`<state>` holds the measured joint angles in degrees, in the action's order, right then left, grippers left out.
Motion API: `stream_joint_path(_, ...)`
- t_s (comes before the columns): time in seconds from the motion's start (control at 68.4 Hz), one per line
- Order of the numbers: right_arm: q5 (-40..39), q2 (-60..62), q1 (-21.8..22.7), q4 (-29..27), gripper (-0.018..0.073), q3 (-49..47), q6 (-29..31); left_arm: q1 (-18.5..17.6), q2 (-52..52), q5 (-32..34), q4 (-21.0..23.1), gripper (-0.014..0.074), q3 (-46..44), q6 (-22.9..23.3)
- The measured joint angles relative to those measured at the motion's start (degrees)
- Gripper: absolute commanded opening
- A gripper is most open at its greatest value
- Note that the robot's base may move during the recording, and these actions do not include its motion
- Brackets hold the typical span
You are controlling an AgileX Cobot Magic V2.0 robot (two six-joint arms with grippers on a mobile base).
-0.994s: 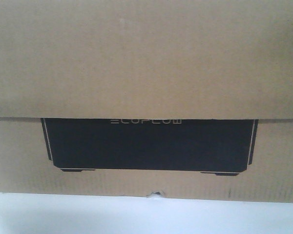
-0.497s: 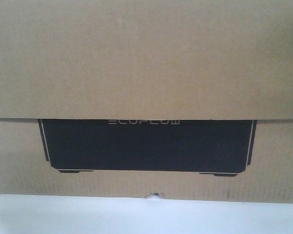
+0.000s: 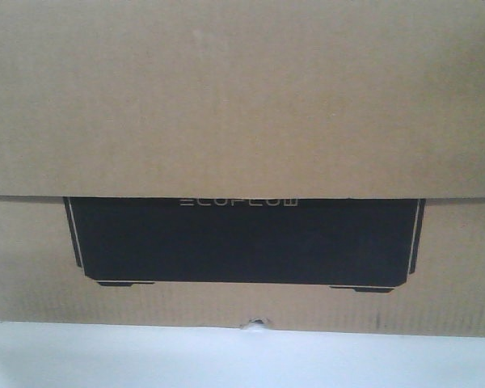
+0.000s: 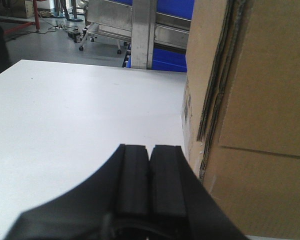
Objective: Grab box from left shelf to table start
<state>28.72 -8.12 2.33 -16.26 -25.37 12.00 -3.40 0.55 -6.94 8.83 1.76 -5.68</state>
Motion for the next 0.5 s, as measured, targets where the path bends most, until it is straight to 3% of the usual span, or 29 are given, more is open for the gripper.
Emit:
stream_joint_path(0.219, -1.74, 0.0, 0.0, 2.85, 0.0057, 2.08, 0.0, 0.0, 0.0, 0.0, 0.0, -0.0099, 0.0, 0.0)
stream_joint_path(0.322, -3.38, 0.57, 0.0, 6.56, 0.0057, 6.77, -0.28, 0.0, 0.0, 0.0, 0.0, -0.0099, 0.0, 0.0)
stream_joint_path(0.497, -10.51, 6.59, 0.0, 8.26, 0.0057, 16.14, -0.84, 0.0, 0.0, 0.0, 0.0, -0.0099, 0.0, 0.0)
